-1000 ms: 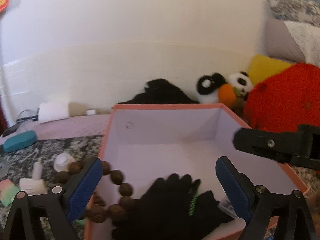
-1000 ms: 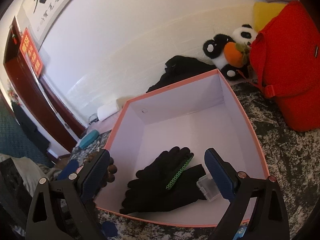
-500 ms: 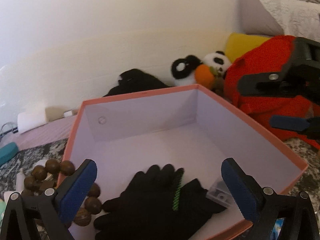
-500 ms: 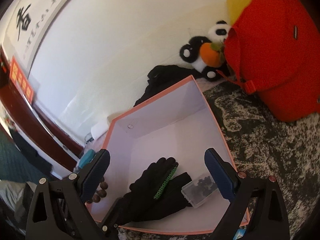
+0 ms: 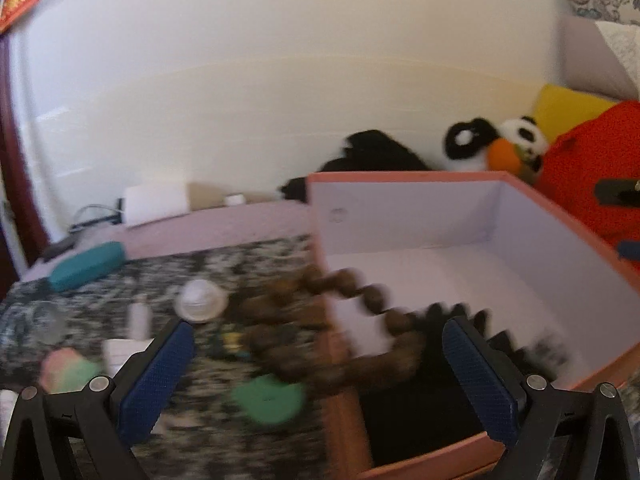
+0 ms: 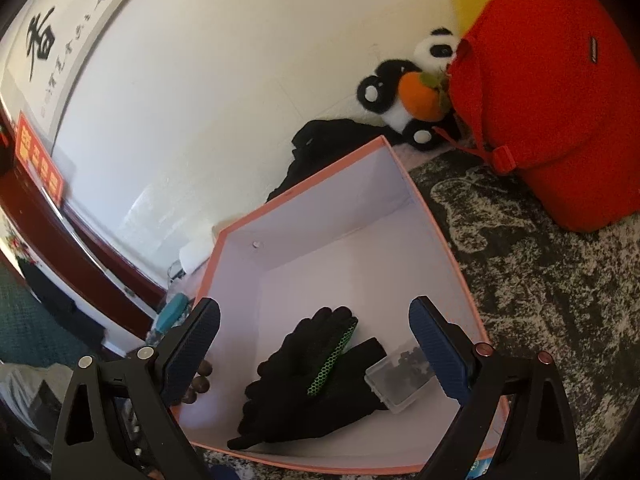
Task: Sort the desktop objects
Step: 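Open the right tool to drop the clear box into the pink box while the left tool releases the bracelet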
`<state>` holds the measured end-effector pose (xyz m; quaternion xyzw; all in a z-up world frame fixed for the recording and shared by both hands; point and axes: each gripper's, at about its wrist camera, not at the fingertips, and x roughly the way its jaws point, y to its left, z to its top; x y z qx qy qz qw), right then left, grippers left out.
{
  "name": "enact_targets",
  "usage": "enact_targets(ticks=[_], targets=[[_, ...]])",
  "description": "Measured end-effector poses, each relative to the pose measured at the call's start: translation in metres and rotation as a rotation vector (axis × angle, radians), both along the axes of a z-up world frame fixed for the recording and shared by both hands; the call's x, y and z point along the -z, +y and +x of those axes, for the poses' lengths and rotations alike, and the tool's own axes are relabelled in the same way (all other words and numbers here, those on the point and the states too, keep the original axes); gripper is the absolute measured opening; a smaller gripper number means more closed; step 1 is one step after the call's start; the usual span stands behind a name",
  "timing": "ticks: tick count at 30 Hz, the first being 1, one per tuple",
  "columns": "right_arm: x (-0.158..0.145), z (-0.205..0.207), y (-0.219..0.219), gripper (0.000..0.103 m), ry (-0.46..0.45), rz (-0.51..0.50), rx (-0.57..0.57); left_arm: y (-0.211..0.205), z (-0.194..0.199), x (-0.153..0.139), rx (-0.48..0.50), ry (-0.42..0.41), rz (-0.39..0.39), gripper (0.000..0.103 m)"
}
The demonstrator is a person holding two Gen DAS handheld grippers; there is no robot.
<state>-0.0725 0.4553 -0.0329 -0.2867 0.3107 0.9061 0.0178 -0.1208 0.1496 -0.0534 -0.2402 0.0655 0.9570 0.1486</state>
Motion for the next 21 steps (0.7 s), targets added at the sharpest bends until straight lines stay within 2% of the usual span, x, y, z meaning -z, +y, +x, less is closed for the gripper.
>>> enact_targets(ticks=[3, 5, 12, 14, 15, 21], targets=[[-0.001, -0.003, -0.006, 0.097, 0.006, 0.003, -0.006, -0.017, -0.006, 0.004, -0.050, 0.013, -0.015, 0.102], [0.001, -0.006, -0.010, 0.097, 0.001, 0.009, -0.014, -0.026, -0.011, 0.007, -0.050, -0.009, 0.013, 0.102], [0.007, -0.015, -0.019, 0.097, -0.031, 0.031, -0.042, -0.046, -0.025, 0.016, 0.012, -0.115, 0.232, 0.102], [0.007, -0.014, -0.017, 0.097, -0.032, 0.037, -0.035, -0.049, -0.025, 0.015, 0.032, -0.129, 0.267, 0.102], [0.006, -0.013, -0.015, 0.097, -0.031, 0.038, -0.028, -0.051, -0.024, 0.013, 0.027, -0.118, 0.265, 0.102], [0.006, -0.008, -0.001, 0.097, -0.022, 0.018, 0.003, -0.058, -0.019, 0.011, -0.080, -0.025, 0.144, 0.102]])
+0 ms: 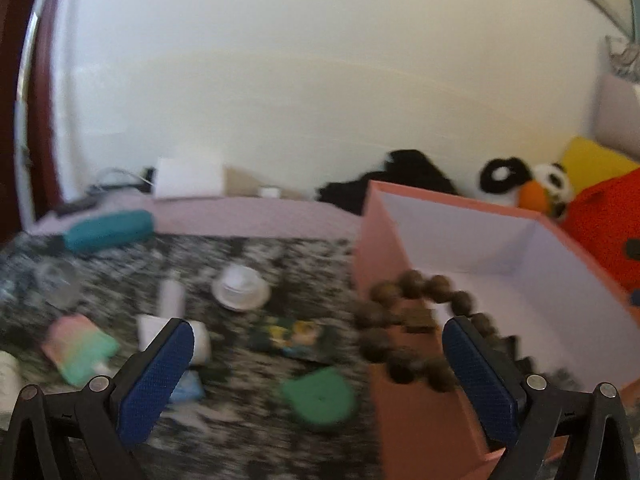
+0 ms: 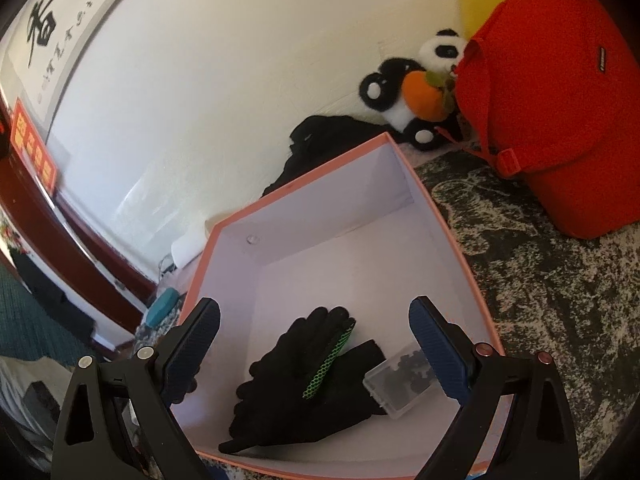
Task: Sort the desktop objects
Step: 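Open the right tool to drop the clear box into the pink box while the left tool releases the bracelet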
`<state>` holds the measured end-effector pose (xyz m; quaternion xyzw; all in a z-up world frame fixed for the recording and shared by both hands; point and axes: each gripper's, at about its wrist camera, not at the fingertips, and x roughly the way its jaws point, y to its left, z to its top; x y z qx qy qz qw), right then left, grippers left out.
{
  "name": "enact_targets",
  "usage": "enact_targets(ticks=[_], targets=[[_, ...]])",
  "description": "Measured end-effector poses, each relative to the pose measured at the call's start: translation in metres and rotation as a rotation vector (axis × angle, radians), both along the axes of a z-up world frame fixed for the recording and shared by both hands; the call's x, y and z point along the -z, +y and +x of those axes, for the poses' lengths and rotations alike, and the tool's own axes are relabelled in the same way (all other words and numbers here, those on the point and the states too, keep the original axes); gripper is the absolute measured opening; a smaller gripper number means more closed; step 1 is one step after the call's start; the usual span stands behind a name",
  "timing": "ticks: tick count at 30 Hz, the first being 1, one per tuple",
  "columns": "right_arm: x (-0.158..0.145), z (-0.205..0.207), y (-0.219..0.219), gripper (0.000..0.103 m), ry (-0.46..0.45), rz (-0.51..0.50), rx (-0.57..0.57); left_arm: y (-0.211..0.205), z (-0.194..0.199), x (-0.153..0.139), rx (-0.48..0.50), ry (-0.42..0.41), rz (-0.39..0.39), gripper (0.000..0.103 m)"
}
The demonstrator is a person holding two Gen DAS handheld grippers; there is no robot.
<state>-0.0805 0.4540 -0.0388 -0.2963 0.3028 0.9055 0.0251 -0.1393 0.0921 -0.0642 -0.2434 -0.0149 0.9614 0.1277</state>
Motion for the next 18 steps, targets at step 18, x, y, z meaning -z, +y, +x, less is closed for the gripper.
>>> enact_targets(ticks=[18], targets=[[-0.011, 0.019, 0.024, 0.097, 0.008, 0.041, 0.053, -0.031, -0.056, 0.065, -0.199, -0.289, 0.049, 0.102]])
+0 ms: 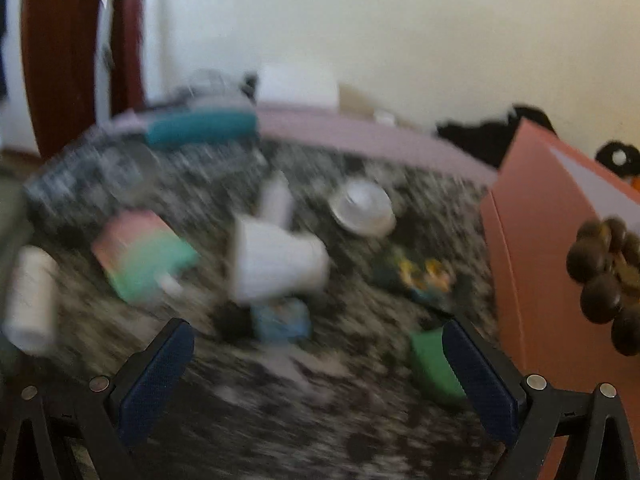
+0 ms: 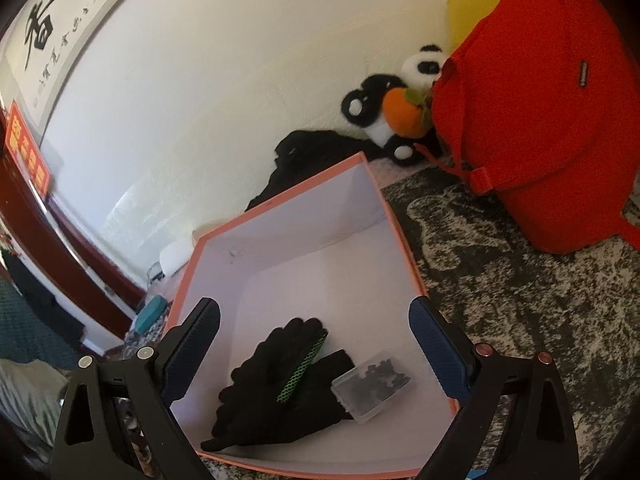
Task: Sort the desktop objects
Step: 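Open the right tool to drop the clear box into the pink box while the left tool releases the bracelet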
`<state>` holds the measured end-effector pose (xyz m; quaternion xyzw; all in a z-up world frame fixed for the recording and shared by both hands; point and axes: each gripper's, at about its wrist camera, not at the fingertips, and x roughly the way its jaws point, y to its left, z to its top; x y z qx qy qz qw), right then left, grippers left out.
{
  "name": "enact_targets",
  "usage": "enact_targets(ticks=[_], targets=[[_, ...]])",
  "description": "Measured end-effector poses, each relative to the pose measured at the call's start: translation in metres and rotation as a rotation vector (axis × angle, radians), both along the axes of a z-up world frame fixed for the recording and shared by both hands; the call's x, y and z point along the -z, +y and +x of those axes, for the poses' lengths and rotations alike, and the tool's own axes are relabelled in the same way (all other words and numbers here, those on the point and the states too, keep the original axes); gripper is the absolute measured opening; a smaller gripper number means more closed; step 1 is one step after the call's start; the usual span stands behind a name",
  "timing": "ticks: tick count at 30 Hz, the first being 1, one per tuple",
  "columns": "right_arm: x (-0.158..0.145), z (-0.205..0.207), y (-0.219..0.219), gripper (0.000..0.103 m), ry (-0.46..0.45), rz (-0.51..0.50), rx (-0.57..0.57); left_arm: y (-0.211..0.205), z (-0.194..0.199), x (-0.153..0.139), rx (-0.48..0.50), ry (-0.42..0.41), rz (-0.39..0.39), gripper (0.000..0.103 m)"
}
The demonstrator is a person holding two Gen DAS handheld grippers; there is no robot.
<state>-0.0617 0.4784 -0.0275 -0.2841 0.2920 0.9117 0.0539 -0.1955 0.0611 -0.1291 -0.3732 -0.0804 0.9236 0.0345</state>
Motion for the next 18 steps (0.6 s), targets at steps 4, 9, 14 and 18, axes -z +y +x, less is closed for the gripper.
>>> enact_targets(ticks=[4, 9, 14, 18], targets=[[-0.003, 0.008, 0.010, 0.097, 0.013, -0.005, 0.022, 0.029, 0.010, -0.018, 0.036, 0.088, -0.031, 0.097], [-0.005, 0.015, 0.020, 0.097, 0.028, -0.023, 0.045, 0.030, 0.029, -0.042, 0.081, 0.181, -0.053, 0.099], [-0.013, 0.016, 0.007, 0.097, 0.050, -0.035, 0.020, 0.009, 0.032, -0.041, 0.040, 0.147, 0.031, 0.100], [-0.026, 0.015, -0.019, 0.097, 0.071, 0.001, -0.028, -0.003, 0.038, -0.036, 0.032, 0.103, 0.028, 0.100]])
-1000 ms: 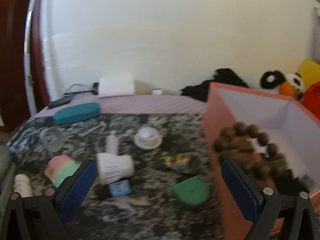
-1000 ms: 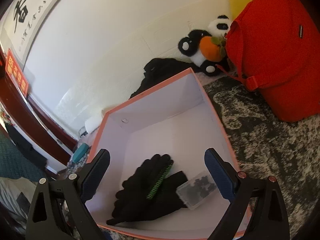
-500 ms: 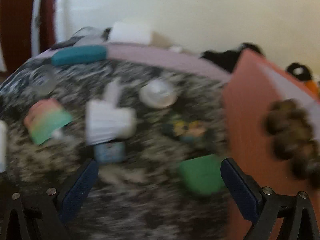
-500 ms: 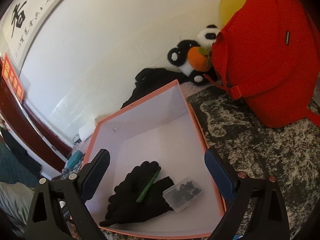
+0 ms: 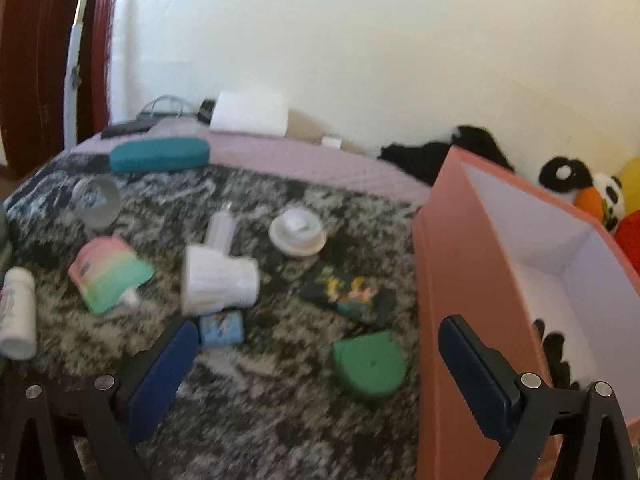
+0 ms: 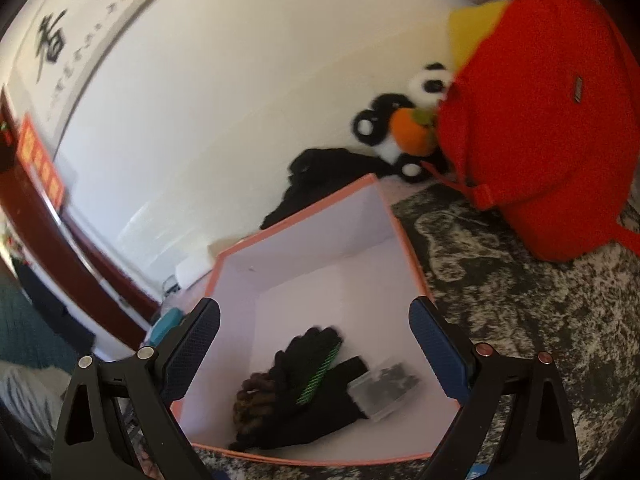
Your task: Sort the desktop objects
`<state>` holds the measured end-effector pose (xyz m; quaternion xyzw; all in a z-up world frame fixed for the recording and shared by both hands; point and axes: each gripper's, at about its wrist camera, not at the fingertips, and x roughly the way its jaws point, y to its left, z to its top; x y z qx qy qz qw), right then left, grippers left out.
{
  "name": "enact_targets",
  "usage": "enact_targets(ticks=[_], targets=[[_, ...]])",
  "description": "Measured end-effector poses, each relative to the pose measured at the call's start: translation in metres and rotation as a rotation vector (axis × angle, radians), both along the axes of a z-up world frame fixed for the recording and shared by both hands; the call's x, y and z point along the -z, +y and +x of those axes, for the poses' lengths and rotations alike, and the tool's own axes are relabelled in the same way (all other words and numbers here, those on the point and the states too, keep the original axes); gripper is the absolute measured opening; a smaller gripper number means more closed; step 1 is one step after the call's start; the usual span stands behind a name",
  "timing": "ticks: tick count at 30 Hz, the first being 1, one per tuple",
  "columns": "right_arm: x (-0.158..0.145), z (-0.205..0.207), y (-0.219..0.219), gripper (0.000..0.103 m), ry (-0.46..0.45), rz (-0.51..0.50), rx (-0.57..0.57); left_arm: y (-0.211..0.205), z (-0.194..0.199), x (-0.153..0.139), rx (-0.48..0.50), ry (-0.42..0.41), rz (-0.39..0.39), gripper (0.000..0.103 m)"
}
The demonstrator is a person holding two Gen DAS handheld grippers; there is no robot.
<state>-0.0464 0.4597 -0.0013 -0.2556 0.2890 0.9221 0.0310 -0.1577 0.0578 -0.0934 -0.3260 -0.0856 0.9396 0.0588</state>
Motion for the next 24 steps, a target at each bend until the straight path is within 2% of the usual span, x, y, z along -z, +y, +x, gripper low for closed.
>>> enact_targets(ticks=[4, 6, 8, 11, 14, 17, 20, 24], targets=[[-0.012, -0.007, -0.031, 0.097, 0.027, 0.025, -0.093, -0.018, 0.015, -0.001, -0.035, 0.021, -0.058, 0.100], [-0.019, -0.013, -0.061, 0.098, 0.010, 0.106, -0.168, -0.031, 0.025, -0.003, -0.068, 0.026, -0.068, 0.100], [-0.024, -0.019, -0.103, 0.098, -0.002, 0.187, -0.306, -0.044, 0.036, -0.006, -0.098, 0.026, -0.050, 0.100], [-0.025, -0.023, -0.157, 0.098, 0.017, 0.174, -0.484, -0.060, 0.052, -0.011, -0.122, 0.044, -0.012, 0.100], [-0.022, -0.022, -0.209, 0.098, 0.005, 0.208, -0.616, -0.069, 0.072, -0.016, -0.116, 0.062, -0.048, 0.100], [-0.012, -0.015, -0.244, 0.098, -0.018, 0.209, -0.706, -0.074, 0.097, -0.019, -0.092, 0.099, -0.106, 0.099], [-0.001, 0.002, -0.264, 0.098, -0.045, 0.186, -0.769, -0.075, 0.124, -0.019, -0.071, 0.131, -0.110, 0.102], [0.021, 0.037, -0.275, 0.103, -0.058, 0.149, -0.819, -0.083, 0.161, -0.008, -0.038, 0.265, -0.091, 0.102]])
